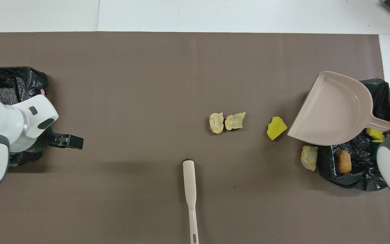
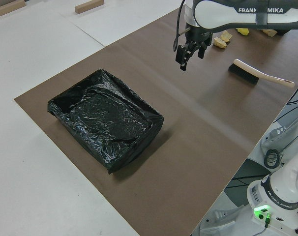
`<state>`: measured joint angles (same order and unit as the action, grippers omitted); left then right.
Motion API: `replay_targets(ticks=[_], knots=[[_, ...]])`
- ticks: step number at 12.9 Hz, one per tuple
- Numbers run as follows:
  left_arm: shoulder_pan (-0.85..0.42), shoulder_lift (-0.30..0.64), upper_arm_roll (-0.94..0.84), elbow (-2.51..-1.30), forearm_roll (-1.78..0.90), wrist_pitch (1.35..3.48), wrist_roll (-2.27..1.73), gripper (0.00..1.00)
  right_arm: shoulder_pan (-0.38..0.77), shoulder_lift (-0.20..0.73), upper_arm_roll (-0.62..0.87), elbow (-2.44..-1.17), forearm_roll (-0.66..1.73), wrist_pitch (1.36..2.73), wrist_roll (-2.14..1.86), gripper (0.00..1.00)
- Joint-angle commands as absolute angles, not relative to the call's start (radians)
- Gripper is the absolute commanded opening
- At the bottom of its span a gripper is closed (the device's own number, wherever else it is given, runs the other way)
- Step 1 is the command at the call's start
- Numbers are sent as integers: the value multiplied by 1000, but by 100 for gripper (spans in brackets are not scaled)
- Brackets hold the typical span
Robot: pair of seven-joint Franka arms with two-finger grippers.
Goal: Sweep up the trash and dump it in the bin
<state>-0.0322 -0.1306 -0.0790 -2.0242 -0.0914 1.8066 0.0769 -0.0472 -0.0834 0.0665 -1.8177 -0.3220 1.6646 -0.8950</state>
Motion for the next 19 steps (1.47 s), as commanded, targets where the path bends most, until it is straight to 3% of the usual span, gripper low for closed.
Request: replay_targets(ticks=[1,7,11,16,19], knots=[[-3,-104,-94,-1872,-67,1671,107,100,12,-95,66,-1848,-229,1675,-587,0],[23,-59,-94,-1625,-67,1552,106,100,207,33,66,-1827,-143,1851,94,0],[20,-44,-94,-1628,-67,1577,104,100,357,135,66,-1792,-71,1955,380,0],[20,-51,-95,-1641,-69,1574,106,100,546,455,61,-1482,-80,1963,685,0],[20,-57,-94,-1652,-69,1574,106,100,577,598,57,-1336,-81,1971,729,0]])
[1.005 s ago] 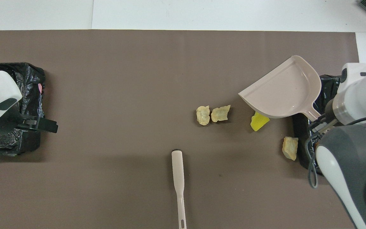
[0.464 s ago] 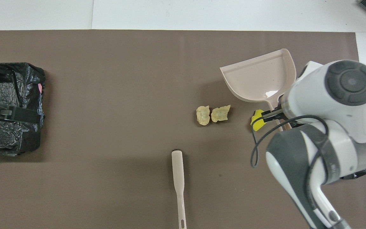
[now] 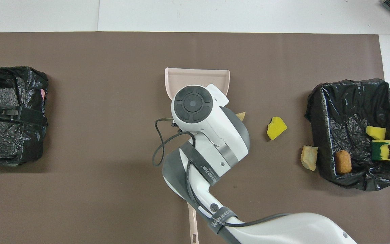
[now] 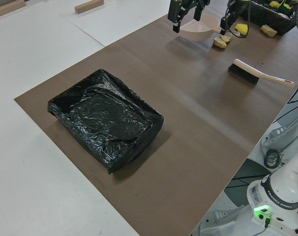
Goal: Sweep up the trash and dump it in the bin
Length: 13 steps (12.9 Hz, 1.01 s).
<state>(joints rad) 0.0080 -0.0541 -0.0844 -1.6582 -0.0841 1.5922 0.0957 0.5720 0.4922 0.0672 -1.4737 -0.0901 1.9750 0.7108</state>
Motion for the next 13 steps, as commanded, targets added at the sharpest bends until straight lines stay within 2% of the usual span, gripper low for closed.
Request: replay_targets(ticks=[1,3,4,5,8,10,13], knots=[[20,-58,-94,-1654,-69,1574,106,100,574,604,58,-1344,-81,2014,726,0],[20,-60,-94,-1655,-69,1569,106,100,577,626,61,-1350,-87,2043,729,0],[20,-60,-95,-1655,-69,1569,106,100,566,624,63,-1348,-90,2028,723,26],[20,-60,-95,-1655,-69,1569,106,100,563,612,58,-1348,-92,2026,713,99],[20,-60,-95,-1655,-69,1569,104,100,569,548,64,-1385,-81,1997,716,100],[20,-60,-95,-1655,-69,1577,104,100,571,467,66,-1448,-68,1973,715,100],[18,-55,-95,-1655,-71,1607,97,100,577,261,66,-1682,-63,1982,713,100]])
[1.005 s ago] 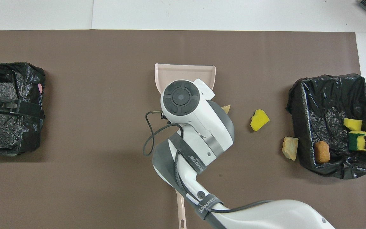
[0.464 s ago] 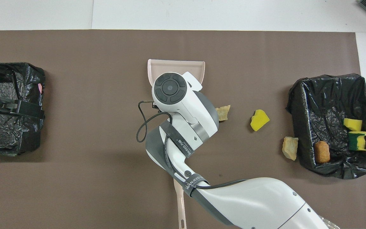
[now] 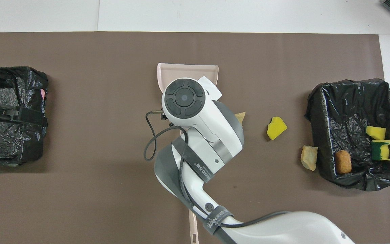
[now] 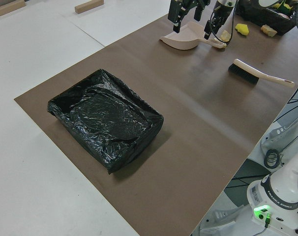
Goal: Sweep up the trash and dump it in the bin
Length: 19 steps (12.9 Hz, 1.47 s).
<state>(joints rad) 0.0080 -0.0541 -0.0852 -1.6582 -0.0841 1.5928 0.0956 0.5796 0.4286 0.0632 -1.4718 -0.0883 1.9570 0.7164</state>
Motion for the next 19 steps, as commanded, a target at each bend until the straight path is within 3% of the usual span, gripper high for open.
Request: replay_targets(ticks=[1,4,7,9,14,17,19], knots=[[15,-51,-95,-1655,-71,1638,92,100,577,205,66,-1742,-63,1985,710,100],[-12,-11,-104,-1652,-77,1750,45,100,581,47,66,-1940,-25,2000,689,100],[-99,63,-106,-1640,-80,1905,-72,100,640,-101,66,-2188,0,2138,696,100],[-152,103,-107,-1637,-83,1963,-167,100,681,-165,66,-2284,57,2184,706,100],[-314,303,-107,-1522,-77,2129,-394,100,808,-179,66,-2382,58,2244,821,100],[-405,386,-107,-1514,-68,2183,-396,100,871,-138,66,-2410,57,2324,897,100],[-440,390,-107,-1572,-69,2189,-394,100,896,-106,66,-2422,49,2356,926,90]])
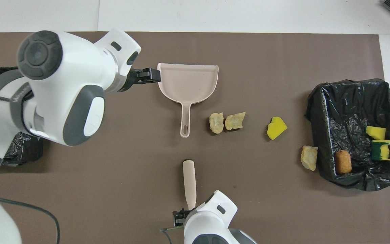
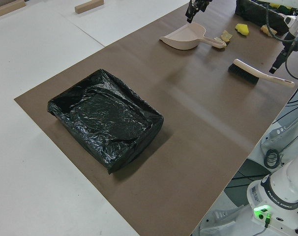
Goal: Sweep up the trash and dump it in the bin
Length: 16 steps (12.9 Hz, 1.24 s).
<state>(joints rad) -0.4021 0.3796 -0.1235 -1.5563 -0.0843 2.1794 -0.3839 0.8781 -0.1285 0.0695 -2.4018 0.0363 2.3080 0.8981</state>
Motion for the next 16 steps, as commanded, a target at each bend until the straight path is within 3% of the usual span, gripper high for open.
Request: replay_targets(ticks=[1,6,8,9,11,14,16], knots=[[-463,390,-107,-1604,-69,2197,-396,100,899,-101,66,-2428,48,2362,927,85],[-520,483,-107,-1632,-69,2259,-527,100,900,-74,66,-2434,40,2375,927,65],[-525,482,-107,-1638,-69,2235,-532,100,899,-71,66,-2433,40,2372,917,44],[-526,479,-106,-1641,-69,2211,-532,100,899,-69,66,-2431,40,2367,914,23],[-525,457,-104,-1641,-64,2142,-528,100,894,-66,64,-2416,40,2349,911,0],[-525,445,-106,-1640,-32,2120,-528,100,876,-101,54,-2350,41,2202,914,0],[-525,445,-106,-1641,-32,2129,-526,100,804,-158,54,-2339,37,2129,866,0]])
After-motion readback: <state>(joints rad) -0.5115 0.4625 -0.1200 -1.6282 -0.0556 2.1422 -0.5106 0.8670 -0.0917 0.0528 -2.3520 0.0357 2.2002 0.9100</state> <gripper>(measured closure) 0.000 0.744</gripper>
